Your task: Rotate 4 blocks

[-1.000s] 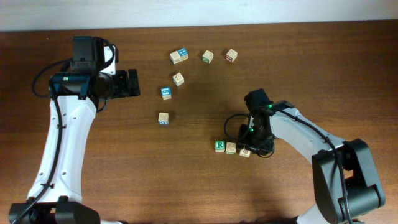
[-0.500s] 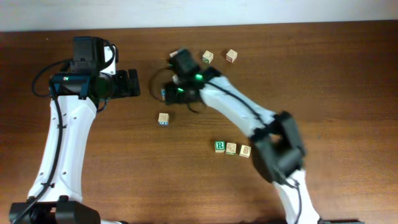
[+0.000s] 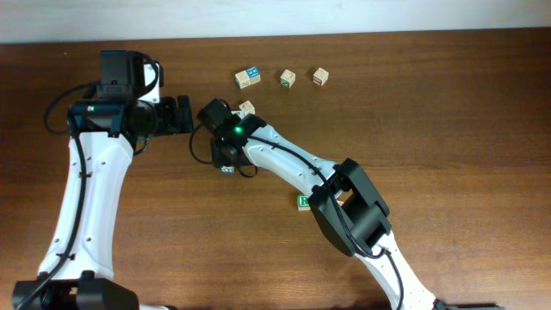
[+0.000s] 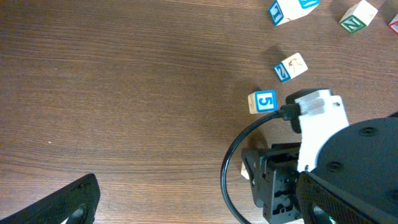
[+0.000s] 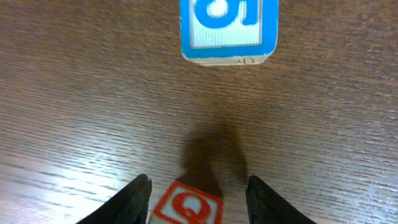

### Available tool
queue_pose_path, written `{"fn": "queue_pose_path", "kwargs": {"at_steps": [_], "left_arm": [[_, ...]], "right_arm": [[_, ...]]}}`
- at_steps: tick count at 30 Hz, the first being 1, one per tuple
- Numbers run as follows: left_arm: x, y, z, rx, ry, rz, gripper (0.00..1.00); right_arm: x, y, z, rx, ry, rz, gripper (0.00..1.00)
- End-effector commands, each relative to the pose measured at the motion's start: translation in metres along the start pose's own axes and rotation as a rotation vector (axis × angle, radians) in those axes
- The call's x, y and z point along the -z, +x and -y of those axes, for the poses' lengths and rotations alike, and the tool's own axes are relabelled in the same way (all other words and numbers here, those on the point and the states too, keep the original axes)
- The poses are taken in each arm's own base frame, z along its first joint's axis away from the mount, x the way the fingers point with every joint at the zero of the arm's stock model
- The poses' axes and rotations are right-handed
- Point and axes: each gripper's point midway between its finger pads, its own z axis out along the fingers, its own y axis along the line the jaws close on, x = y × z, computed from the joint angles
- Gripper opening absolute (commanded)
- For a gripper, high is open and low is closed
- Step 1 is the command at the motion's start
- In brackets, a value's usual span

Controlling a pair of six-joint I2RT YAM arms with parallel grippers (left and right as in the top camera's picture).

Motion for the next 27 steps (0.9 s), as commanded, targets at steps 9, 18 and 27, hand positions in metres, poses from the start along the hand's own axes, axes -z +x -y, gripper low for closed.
{"fn": "queue_pose_path", "kwargs": {"at_steps": [9,18,27], "left_arm": [[0.002,-0.003,0.000,0.010,0.001,0.009,0.99],[0.002,-0.003,0.000,0.010,0.001,0.009,0.99],[0.002,-0.003,0.000,0.010,0.001,0.009,0.99]], "right_arm": [[0.062,0.043,0.081,-0.056,0.185,-0.296,0.22],[0.062,0.106,0.112,-0.056,0.318,-0.504,0.41],[0.165,0.012,0.098,-0.060,0.173,-0.206,0.48]]}}
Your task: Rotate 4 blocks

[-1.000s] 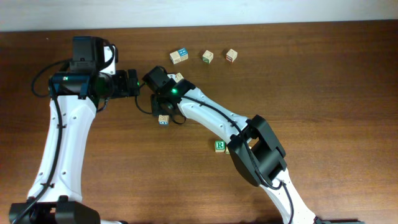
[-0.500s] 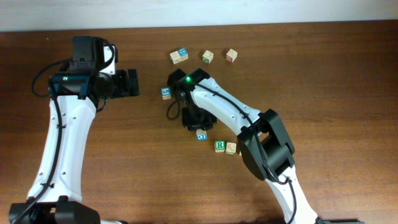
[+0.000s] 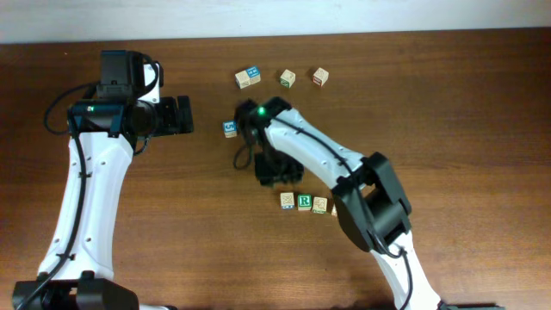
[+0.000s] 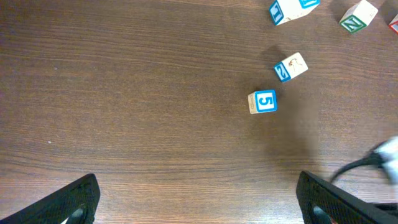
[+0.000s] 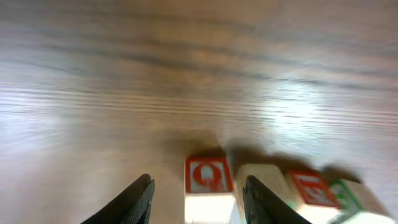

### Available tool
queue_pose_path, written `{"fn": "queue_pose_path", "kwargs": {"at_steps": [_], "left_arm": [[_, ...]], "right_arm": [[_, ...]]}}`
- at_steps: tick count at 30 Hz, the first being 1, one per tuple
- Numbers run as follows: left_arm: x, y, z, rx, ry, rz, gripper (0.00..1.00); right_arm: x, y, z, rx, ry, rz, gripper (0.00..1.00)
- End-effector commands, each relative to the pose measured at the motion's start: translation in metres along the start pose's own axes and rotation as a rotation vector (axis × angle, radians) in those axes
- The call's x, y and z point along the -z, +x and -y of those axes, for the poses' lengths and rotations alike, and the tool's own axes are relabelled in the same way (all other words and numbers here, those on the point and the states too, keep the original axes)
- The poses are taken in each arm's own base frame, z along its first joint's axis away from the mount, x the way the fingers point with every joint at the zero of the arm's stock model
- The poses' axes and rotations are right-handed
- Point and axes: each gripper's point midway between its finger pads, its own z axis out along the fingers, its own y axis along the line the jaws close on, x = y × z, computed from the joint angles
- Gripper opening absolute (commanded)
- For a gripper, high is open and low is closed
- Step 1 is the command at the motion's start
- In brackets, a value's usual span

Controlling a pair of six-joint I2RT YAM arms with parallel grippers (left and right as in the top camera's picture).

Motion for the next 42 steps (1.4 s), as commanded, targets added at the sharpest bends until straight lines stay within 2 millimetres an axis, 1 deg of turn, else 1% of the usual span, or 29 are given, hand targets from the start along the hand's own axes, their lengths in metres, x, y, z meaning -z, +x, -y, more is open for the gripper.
{"fn": "queue_pose_path", "kwargs": {"at_steps": [1,2,3,4,5,6,7,9,11,12,13,14,15,16,18,19,21,25,27,30,33,36,39,41,42], "left_arm": [[0.002,-0.004,0.000,0.010,0.001,0.010,0.99],[0.002,-0.004,0.000,0.010,0.001,0.010,0.99],[0.002,-0.003,0.000,0.010,0.001,0.009,0.99],[0.002,-0.003,0.000,0.010,0.001,0.009,0.99],[0.002,-0.004,0.000,0.010,0.001,0.010,0.99],[0.002,-0.004,0.000,0.010,0.001,0.010,0.99],[0.002,-0.004,0.000,0.010,0.001,0.010,0.99],[0.002,-0.003,0.000,0.010,0.001,0.009,0.99],[0.002,-0.004,0.000,0.010,0.001,0.010,0.99],[0.002,-0.003,0.000,0.010,0.001,0.009,0.99],[0.002,-0.004,0.000,0.010,0.001,0.010,0.99],[0.002,-0.004,0.000,0.010,0.001,0.010,0.99],[0.002,-0.004,0.000,0.010,0.001,0.010,0.99],[0.002,-0.004,0.000,0.010,0.001,0.010,0.99],[0.002,-0.004,0.000,0.010,0.001,0.010,0.99],[0.002,-0.004,0.000,0.010,0.001,0.010,0.99],[0.002,-0.003,0.000,0.010,0.001,0.009,0.99],[0.002,-0.003,0.000,0.010,0.001,0.009,0.99],[0.002,-0.003,0.000,0.010,0.001,0.009,0.99],[0.002,-0.004,0.000,0.010,0.001,0.010,0.99],[0.002,-0.004,0.000,0.010,0.001,0.010,0.99],[0.002,-0.004,0.000,0.010,0.001,0.010,0.99],[0.002,-0.003,0.000,0.010,0.001,0.009,0.99],[0.002,-0.004,0.000,0.010,0.001,0.010,0.99],[0.002,-0.004,0.000,0.010,0.001,0.010,0.99]], "right_arm": [[0.126,-0.014,0.033,-0.035,-0.125,0.258,0.47],[0.147,-0.007,0.054,-0.068,-0.132,0.281,0.47],[0.174,0.014,0.095,-0.108,-0.109,0.288,0.47],[0.183,0.029,0.121,-0.151,-0.065,0.282,0.47],[0.187,0.043,0.145,-0.176,-0.023,0.268,0.47],[0.182,0.053,0.155,-0.197,-0.017,0.249,0.47],[0.162,0.066,0.168,-0.224,0.001,0.184,0.47],[0.120,0.077,0.163,-0.226,-0.014,0.079,0.47],[0.068,0.085,0.156,-0.232,-0.051,-0.016,0.47],[0.040,0.089,0.158,-0.250,-0.059,-0.051,0.46],[0.028,0.093,0.163,-0.264,-0.053,-0.069,0.47],[0.002,0.101,0.171,-0.292,-0.047,-0.100,0.46],[-0.017,0.104,0.173,-0.297,-0.052,-0.103,0.46],[-0.032,0.107,0.167,-0.298,-0.087,-0.106,0.42],[-0.049,0.104,0.157,-0.295,-0.155,-0.084,0.40],[-0.056,0.101,0.155,-0.336,-0.168,-0.070,0.40],[-0.056,0.098,0.146,-0.338,-0.220,-0.064,0.40],[-0.055,0.086,0.142,-0.325,-0.247,-0.020,0.41],[-0.052,0.077,0.132,-0.265,-0.307,0.014,0.41],[-0.046,0.064,0.114,-0.235,-0.399,0.059,0.41],[-0.043,0.056,0.100,-0.187,-0.415,0.102,0.41],[-0.041,0.050,0.095,-0.168,-0.427,0.135,0.42],[-0.038,0.038,0.090,-0.155,-0.449,0.181,0.42],[-0.039,0.036,0.085,-0.128,-0.454,0.191,0.42],[-0.039,0.036,0.084,-0.125,-0.451,0.194,0.41]]}}
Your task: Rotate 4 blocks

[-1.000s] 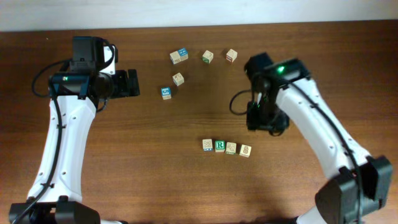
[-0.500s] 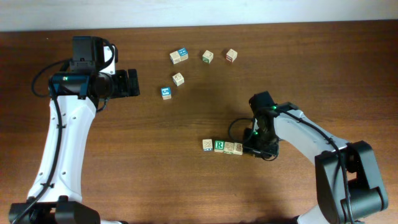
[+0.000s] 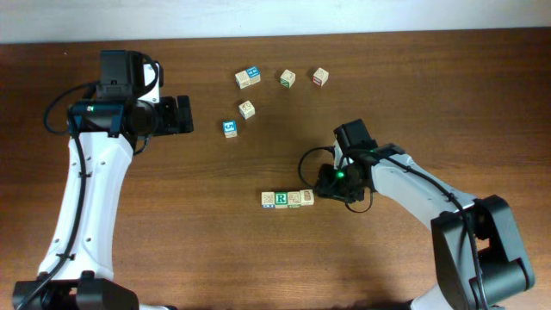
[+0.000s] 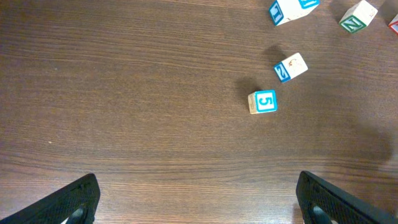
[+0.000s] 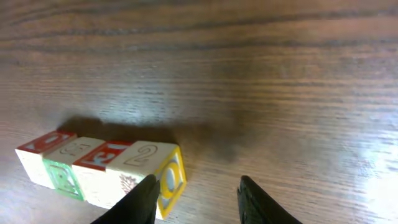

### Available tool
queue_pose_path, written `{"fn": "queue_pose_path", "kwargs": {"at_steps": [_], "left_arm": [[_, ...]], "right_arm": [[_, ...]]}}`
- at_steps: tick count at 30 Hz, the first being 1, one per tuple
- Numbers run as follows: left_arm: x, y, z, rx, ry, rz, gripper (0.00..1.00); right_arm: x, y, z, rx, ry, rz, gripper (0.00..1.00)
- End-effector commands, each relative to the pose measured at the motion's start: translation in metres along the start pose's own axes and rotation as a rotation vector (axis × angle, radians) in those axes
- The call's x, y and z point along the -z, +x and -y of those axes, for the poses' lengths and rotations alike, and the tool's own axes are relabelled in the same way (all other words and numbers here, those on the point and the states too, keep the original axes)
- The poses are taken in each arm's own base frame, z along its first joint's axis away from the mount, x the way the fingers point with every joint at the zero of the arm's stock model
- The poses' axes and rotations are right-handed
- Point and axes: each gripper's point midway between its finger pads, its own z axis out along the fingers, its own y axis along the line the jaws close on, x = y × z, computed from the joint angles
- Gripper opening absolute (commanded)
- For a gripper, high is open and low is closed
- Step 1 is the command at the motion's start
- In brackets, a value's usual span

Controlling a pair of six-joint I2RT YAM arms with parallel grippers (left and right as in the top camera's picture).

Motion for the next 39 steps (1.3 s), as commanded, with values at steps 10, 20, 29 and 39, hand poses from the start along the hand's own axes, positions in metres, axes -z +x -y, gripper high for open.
{"fn": "queue_pose_path", "kwargs": {"at_steps": [10,20,29,39], "left_arm": [[0.002,-0.003,0.000,0.010,0.001,0.009,0.99],[0.002,-0.003,0.000,0.010,0.001,0.008,0.99],[0.002,-0.002,0.000,0.010,0.001,0.006,0.99],[0.002,-0.002,0.000,0.010,0.001,0.006,0.99]], "right_arm": [[0.021,-0.057,-0.030,0.138,0.095,0.162,0.17],[-0.018,-0.028,-0.046,0.110,0.110,0.068,0.04],[-0.023,-0.014,-0.038,0.070,0.131,0.009,0.04],[-0.025,-0.010,-0.039,0.075,0.117,-0.014,0.04]]}}
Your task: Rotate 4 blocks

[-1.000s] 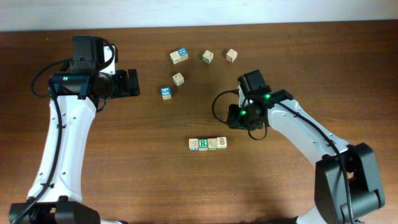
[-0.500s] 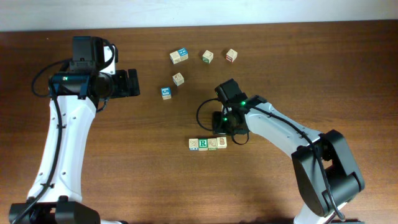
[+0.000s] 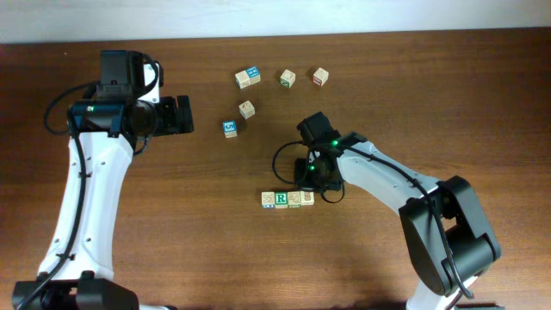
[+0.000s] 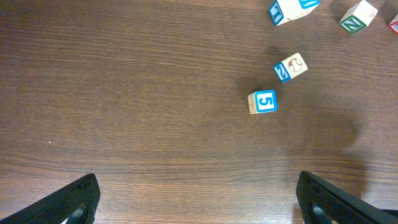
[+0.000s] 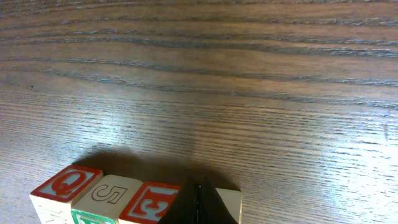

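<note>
Four wooden letter and number blocks lie side by side in a row (image 3: 288, 199) at mid-table. The right wrist view shows their faces as Q (image 5: 65, 185), 5 (image 5: 109, 193), E (image 5: 152, 200) and a plain end block (image 5: 229, 202). My right gripper (image 3: 315, 177) is shut, with its closed fingertips (image 5: 199, 200) over the seam between the E block and the plain one. Whether they touch the blocks cannot be told. My left gripper (image 3: 183, 114) hangs wide open at the far left, well away from the row.
Loose blocks lie behind the row: a blue 5 block (image 4: 262, 102), an S block (image 4: 290, 66), a blue block (image 3: 248, 77), a green N block (image 3: 287, 78) and a red one (image 3: 320, 76). The table's back edge meets a white wall (image 3: 275, 17).
My right gripper was open, to the right of the row's end. Now it is shut and sits over the right end of the row. The row and the left arm have not moved.
At first my right gripper was open by the blue 5 block, a Q block between its fingers. Then it hung over blocks lined up mid-table. Later the row of four lay slightly further left, the gripper open off its right end. Now the gripper is shut above that end.
</note>
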### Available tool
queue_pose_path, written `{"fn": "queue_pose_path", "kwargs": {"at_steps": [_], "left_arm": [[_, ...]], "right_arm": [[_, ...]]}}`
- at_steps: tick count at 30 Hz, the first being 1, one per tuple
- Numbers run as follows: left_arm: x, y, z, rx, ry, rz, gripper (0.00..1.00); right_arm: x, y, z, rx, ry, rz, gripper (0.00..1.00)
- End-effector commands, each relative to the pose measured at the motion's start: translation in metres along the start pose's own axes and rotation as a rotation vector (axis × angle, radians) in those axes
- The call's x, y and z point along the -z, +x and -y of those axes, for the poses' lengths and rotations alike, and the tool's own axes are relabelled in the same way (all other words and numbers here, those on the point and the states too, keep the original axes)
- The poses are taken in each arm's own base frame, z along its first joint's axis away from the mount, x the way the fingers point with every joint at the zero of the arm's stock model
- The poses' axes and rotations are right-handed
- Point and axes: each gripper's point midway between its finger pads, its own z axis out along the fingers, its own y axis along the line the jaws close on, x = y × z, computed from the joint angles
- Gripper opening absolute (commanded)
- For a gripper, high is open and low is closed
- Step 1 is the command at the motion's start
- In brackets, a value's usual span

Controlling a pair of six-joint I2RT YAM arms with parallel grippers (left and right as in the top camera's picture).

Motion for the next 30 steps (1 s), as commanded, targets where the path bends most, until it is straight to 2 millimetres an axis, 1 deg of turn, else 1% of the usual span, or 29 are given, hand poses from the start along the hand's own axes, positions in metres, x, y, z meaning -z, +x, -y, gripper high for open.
{"fn": "queue_pose_path", "kwargs": {"at_steps": [1,6,8,9,11,12,14,15,18,19,21,22,24,26,30], "left_arm": [[0.002,-0.003,0.000,0.010,0.000,0.006,0.99],[0.002,-0.003,0.000,0.010,0.001,0.006,0.99],[0.002,-0.003,0.000,0.010,0.001,0.006,0.99],[0.001,-0.002,0.000,0.010,0.000,0.006,0.99],[0.002,-0.003,0.000,0.010,0.000,0.006,0.99],[0.002,-0.003,0.000,0.010,0.000,0.006,0.99],[0.002,-0.003,0.000,0.010,0.001,0.006,0.99],[0.001,-0.002,0.000,0.010,0.001,0.006,0.99],[0.001,-0.002,0.000,0.010,0.001,0.006,0.99],[0.002,-0.003,0.000,0.010,0.001,0.006,0.99],[0.002,-0.003,0.000,0.010,0.001,0.006,0.99],[0.002,-0.003,0.000,0.010,0.001,0.006,0.99],[0.002,-0.003,0.000,0.010,0.001,0.006,0.99],[0.001,-0.002,0.000,0.010,0.001,0.006,0.99],[0.002,-0.003,0.000,0.010,0.001,0.006,0.99]], "right_arm": [[-0.003,0.006,-0.002,0.003,-0.006,-0.023,0.04],[-0.003,0.006,-0.002,0.018,-0.009,-0.024,0.04],[-0.003,0.004,-0.004,0.024,-0.017,-0.016,0.04],[-0.001,-0.001,-0.006,0.027,-0.025,-0.001,0.04],[0.011,-0.014,-0.009,0.045,-0.038,0.029,0.04],[0.021,-0.022,-0.011,0.050,-0.049,0.054,0.04],[0.048,-0.036,-0.020,0.096,-0.068,0.093,0.04],[0.051,-0.038,-0.025,0.102,-0.076,0.098,0.04],[0.044,-0.032,-0.047,0.164,-0.087,0.110,0.04],[0.037,-0.027,-0.062,0.205,-0.092,0.122,0.04],[0.030,-0.023,-0.078,0.241,-0.102,0.135,0.04],[0.023,-0.021,-0.089,0.270,-0.115,0.146,0.04],[0.015,-0.017,-0.099,0.296,-0.126,0.146,0.04],[0.004,-0.013,-0.099,0.312,-0.083,0.146,0.04],[-0.002,-0.008,-0.094,0.279,-0.061,0.128,0.04]]}}
